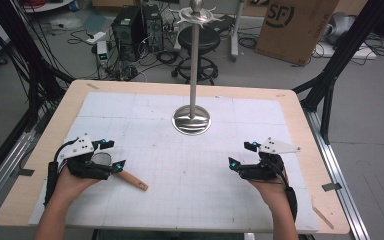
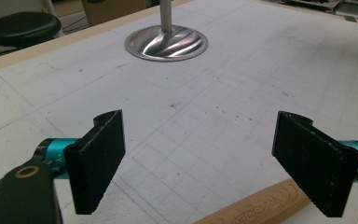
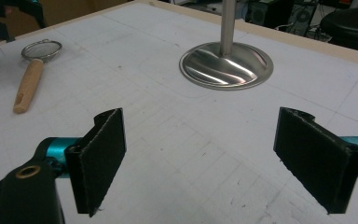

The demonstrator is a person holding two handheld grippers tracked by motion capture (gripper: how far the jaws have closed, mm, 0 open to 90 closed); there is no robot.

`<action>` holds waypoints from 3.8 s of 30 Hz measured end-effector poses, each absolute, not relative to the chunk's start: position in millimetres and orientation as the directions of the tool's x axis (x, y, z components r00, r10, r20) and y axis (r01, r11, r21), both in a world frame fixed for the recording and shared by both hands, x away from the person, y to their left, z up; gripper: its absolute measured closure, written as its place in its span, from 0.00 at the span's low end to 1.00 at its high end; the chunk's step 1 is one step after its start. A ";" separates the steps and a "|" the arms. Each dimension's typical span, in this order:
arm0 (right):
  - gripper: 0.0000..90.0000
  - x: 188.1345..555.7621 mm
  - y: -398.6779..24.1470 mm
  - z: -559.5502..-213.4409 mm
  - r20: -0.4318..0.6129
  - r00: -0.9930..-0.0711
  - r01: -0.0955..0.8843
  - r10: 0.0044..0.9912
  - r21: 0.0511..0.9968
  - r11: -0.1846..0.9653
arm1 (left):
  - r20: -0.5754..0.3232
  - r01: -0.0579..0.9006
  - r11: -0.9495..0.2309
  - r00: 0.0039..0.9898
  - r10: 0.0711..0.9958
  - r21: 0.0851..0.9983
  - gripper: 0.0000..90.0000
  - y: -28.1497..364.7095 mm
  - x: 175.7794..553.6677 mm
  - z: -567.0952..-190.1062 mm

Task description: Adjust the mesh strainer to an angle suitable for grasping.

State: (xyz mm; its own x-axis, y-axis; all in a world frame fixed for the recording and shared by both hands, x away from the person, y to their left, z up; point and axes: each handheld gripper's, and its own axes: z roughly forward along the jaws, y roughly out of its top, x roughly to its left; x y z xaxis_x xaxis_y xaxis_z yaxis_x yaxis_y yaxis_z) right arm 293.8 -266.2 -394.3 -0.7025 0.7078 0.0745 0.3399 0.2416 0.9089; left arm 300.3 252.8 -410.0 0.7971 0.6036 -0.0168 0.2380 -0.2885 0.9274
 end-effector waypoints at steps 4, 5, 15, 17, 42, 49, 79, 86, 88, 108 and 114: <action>0.18 293.7 -267.0 -396.0 0.080 -0.700 0.346 0.710 0.908 0.238 | -0.020 0.240 -0.293 0.803 0.595 0.926 0.20 252.4 300.3 -410.2; 0.18 293.5 -267.2 -396.3 0.082 -0.700 0.347 0.709 0.907 0.238 | -0.018 0.239 -0.297 0.805 0.593 0.924 0.20 251.8 300.3 -410.5; 0.18 291.9 -267.9 -395.1 0.082 -0.696 0.347 0.713 0.908 0.234 | -0.021 0.240 -0.305 0.814 0.580 0.922 0.22 248.4 300.4 -410.4; 0.18 292.1 -268.2 -395.7 0.080 -0.697 0.347 0.712 0.907 0.237 | -0.022 0.240 -0.305 0.816 0.577 0.922 0.25 248.9 300.2 -410.0; 0.18 296.8 -260.1 -401.4 0.073 -0.702 0.361 0.708 0.894 0.267 | -0.071 0.294 -0.525 0.912 0.403 0.799 0.91 226.9 291.1 -419.5; 0.18 296.8 -257.8 -402.2 0.070 -0.707 0.360 0.704 0.892 0.273 | 0.002 0.203 -0.614 0.949 0.317 0.762 0.98 217.6 284.3 -421.0; 0.18 297.0 -257.7 -405.8 0.086 -0.703 0.380 0.706 0.884 0.271 | 0.043 0.274 -0.673 0.909 0.414 0.687 1.00 180.2 301.2 -432.8; 0.18 298.2 -255.7 -407.1 0.079 -0.705 0.381 0.705 0.880 0.283 | 0.047 0.299 -0.677 0.896 0.442 0.672 0.99 168.5 313.7 -430.1; 0.18 298.6 -257.0 -406.8 0.083 -0.701 0.382 0.708 0.882 0.275 | 0.050 0.302 -0.676 0.892 0.448 0.672 0.99 166.9 316.2 -429.1; 0.18 300.0 -253.1 -410.4 0.075 -0.703 0.393 0.708 0.870 0.299 | 0.033 0.351 -0.643 0.862 0.506 0.681 0.98 163.2 330.1 -421.6; 0.18 300.6 -250.3 -412.0 0.073 -0.706 0.395 0.705 0.867 0.305 | 0.026 0.352 -0.642 0.864 0.502 0.681 0.98 160.8 331.2 -422.2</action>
